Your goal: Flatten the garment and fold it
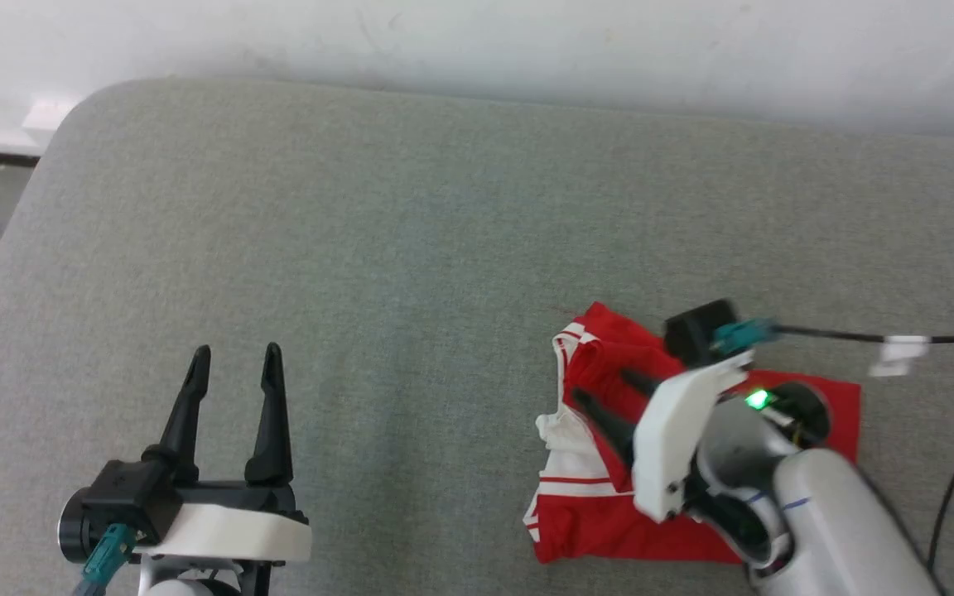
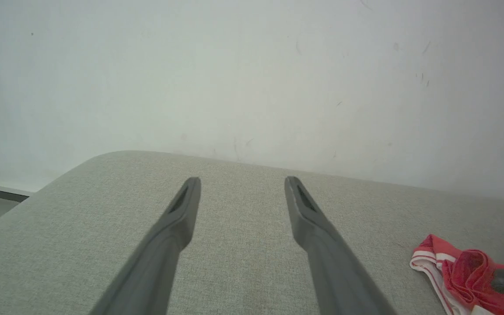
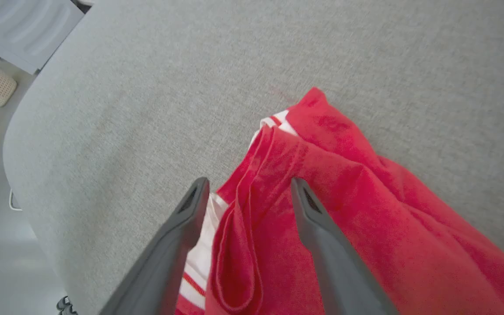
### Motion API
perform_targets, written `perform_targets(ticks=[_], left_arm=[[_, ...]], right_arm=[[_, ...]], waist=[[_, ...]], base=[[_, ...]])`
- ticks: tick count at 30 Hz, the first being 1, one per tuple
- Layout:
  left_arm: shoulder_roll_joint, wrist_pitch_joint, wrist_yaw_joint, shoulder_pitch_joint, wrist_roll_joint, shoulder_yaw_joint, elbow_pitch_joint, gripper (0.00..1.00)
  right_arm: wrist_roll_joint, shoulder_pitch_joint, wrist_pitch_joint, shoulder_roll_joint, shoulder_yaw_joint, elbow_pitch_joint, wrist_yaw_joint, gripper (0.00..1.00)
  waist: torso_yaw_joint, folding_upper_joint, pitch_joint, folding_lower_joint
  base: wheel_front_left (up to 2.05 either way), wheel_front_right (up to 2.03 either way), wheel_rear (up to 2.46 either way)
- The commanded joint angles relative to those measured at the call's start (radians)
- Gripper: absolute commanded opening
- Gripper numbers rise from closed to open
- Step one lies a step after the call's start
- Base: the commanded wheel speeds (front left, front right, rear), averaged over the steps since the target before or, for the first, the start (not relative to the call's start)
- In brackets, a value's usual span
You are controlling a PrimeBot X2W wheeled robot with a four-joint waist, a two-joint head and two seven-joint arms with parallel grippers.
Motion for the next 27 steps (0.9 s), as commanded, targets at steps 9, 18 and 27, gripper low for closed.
perform_targets(ticks=[9, 18, 27], left_arm=[[0.008, -0.005, -0.005, 0.024, 0.012, 0.017, -0.015, 1.00], [0.023, -0.005, -0.003, 0.036, 0.005, 0.039, -0.037, 1.00], [0.039, -0.001, -0.006, 0.027, 0.003, 0.035, -0.032, 1.00]], right_arm=[[-0.039, 0.170, -0.100, -0.018, -0.309, -0.274, -0.001, 1.00], [-0.071, 0.405, -0.120, 0.001, -0.432, -0.363, -0.001, 1.00], [-0.002, 0.354, -0.194, 0.006, -0.404, -0.206, -0.001, 1.00]], waist=[[-0.062, -0.0001, -0.030, -0.0001], [-0.111, -0.0001, 0.005, -0.0001], [-0.107, -0.0001, 0.016, -0.0001]], base=[[0.00, 0.00, 0.00], [0.00, 0.00, 0.00], [0.00, 0.00, 0.00]])
